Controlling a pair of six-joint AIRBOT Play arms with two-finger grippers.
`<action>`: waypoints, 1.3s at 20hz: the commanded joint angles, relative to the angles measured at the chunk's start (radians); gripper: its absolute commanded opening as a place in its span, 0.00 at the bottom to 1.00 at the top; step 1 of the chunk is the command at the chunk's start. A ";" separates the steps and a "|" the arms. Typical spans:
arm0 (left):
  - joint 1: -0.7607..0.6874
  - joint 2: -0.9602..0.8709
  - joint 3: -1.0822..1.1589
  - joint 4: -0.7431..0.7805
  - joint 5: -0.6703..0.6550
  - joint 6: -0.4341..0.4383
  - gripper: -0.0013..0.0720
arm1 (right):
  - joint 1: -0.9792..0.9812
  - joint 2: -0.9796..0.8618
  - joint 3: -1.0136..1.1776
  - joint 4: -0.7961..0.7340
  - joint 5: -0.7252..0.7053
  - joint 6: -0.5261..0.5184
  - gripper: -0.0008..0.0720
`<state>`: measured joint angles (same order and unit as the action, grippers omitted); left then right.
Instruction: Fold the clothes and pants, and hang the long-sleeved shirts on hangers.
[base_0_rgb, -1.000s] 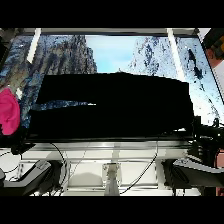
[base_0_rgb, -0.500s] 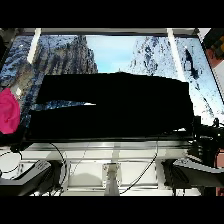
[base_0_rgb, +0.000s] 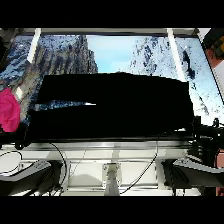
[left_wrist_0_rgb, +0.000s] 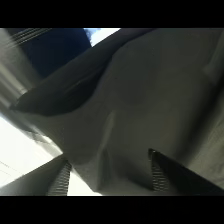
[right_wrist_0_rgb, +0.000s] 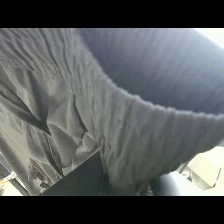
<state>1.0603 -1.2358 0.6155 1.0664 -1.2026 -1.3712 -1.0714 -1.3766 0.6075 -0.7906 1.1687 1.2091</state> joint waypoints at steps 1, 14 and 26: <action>0.000 -0.037 -0.001 -0.006 0.040 0.002 0.54 | 0.000 0.001 0.001 0.002 0.004 0.000 0.32; -0.001 0.076 0.006 -0.756 -0.044 0.318 0.02 | -0.001 0.054 0.159 0.111 0.297 -0.002 0.03; -0.470 -0.114 0.230 -1.026 0.519 0.340 0.02 | 0.237 0.057 0.340 0.317 -0.198 0.174 0.03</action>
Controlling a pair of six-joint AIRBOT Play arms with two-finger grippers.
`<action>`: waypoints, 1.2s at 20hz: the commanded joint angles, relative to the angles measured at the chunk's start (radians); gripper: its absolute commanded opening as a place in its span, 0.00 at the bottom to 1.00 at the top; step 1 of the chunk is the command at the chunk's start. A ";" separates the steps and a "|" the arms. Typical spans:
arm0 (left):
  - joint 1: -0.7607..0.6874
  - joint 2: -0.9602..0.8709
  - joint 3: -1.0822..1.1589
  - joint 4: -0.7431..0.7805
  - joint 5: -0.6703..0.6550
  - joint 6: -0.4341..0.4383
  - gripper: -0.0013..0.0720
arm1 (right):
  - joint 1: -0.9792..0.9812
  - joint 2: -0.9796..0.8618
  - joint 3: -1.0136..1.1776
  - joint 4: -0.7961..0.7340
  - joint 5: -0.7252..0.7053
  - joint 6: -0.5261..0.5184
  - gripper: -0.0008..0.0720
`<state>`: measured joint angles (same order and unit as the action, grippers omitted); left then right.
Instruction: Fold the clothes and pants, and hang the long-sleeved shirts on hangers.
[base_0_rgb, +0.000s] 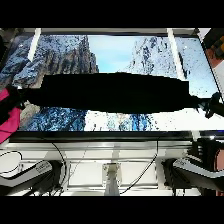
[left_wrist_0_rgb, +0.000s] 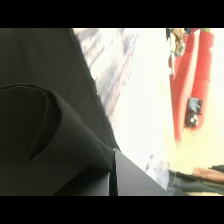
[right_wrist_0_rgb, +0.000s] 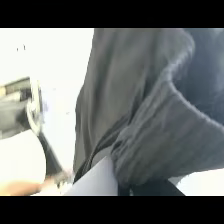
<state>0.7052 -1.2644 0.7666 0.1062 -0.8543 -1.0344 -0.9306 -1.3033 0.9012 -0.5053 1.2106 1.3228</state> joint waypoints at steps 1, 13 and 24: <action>-0.146 -0.132 0.112 -0.084 0.184 0.003 0.02 | 0.142 -0.031 0.068 0.034 -0.318 0.082 0.03; -0.260 -0.517 0.364 -0.635 0.199 0.219 0.56 | 0.473 -0.303 0.306 0.042 -0.879 0.327 0.38; -0.677 -0.478 0.559 -0.474 0.062 0.398 0.02 | 0.293 -0.376 0.608 -0.410 -0.117 0.270 0.03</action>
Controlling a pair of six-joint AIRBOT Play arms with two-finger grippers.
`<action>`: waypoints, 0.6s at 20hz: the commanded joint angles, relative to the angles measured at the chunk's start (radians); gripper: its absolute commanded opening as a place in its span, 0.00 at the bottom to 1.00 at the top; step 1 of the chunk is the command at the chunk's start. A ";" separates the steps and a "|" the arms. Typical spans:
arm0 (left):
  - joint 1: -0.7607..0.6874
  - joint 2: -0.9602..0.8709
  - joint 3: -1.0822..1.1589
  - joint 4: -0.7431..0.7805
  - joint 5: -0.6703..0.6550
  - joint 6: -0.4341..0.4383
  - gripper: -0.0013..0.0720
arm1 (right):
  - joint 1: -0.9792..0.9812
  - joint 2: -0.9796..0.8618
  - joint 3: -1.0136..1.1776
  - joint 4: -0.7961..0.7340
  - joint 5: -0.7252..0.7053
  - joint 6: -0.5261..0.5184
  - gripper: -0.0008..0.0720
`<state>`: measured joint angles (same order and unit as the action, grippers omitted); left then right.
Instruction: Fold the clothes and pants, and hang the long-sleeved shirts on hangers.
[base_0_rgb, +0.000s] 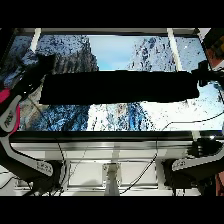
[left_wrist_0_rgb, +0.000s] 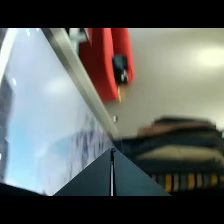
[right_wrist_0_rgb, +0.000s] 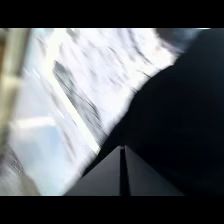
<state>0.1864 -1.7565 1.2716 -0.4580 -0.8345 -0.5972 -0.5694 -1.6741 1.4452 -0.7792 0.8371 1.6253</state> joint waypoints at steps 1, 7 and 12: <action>-0.237 0.014 0.065 0.106 0.093 -0.070 0.02 | -0.101 -0.005 0.071 -0.145 0.314 -0.064 0.03; -0.737 0.013 0.072 0.196 0.538 -0.163 0.02 | -0.304 -0.006 0.016 -0.098 0.455 -0.231 0.02; -0.960 -0.010 0.074 0.130 0.719 -0.190 0.02 | -0.394 -0.008 -0.181 -0.001 0.391 -0.269 0.16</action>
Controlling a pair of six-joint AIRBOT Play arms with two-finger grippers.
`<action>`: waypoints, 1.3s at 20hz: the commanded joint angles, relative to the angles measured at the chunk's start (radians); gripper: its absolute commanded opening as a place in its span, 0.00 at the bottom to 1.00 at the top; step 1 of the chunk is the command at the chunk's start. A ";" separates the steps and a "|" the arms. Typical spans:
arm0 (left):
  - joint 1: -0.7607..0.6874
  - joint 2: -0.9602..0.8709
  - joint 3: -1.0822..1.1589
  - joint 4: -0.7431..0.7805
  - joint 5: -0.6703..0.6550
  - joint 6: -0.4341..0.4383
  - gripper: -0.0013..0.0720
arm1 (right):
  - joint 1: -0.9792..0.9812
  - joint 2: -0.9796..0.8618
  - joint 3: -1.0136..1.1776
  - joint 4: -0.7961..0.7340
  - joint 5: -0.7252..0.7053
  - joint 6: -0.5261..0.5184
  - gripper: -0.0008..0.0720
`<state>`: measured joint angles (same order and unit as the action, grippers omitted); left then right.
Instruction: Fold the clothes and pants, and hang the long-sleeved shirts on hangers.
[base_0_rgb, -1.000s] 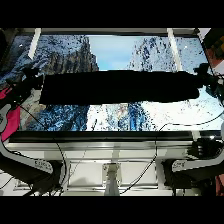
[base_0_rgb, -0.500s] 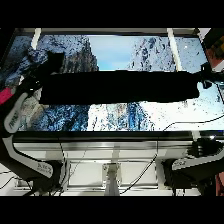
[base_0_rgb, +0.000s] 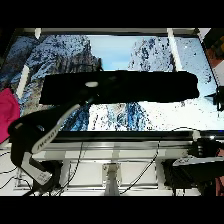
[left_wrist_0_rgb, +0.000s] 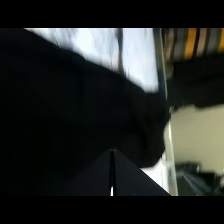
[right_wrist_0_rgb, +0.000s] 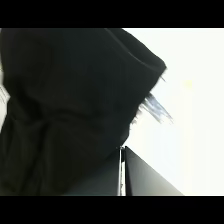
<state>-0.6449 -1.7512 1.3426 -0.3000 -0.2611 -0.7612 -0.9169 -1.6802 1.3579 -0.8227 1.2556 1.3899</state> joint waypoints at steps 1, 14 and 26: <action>-0.148 -0.030 0.003 -0.064 0.145 -0.025 0.02 | -0.038 -0.002 -0.123 0.044 -0.087 -0.031 0.69; -0.163 -0.314 0.332 -0.184 0.048 -0.026 0.02 | 0.143 -0.160 -0.088 0.198 -0.398 0.029 0.77; -0.160 -0.431 0.428 -0.178 0.032 -0.267 0.02 | 0.179 -0.161 0.102 0.203 -0.298 0.028 0.03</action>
<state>-0.8097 -2.1899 1.7641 -0.4801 -0.2279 -1.0149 -0.7456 -1.8496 1.3979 -0.6331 0.8913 1.4189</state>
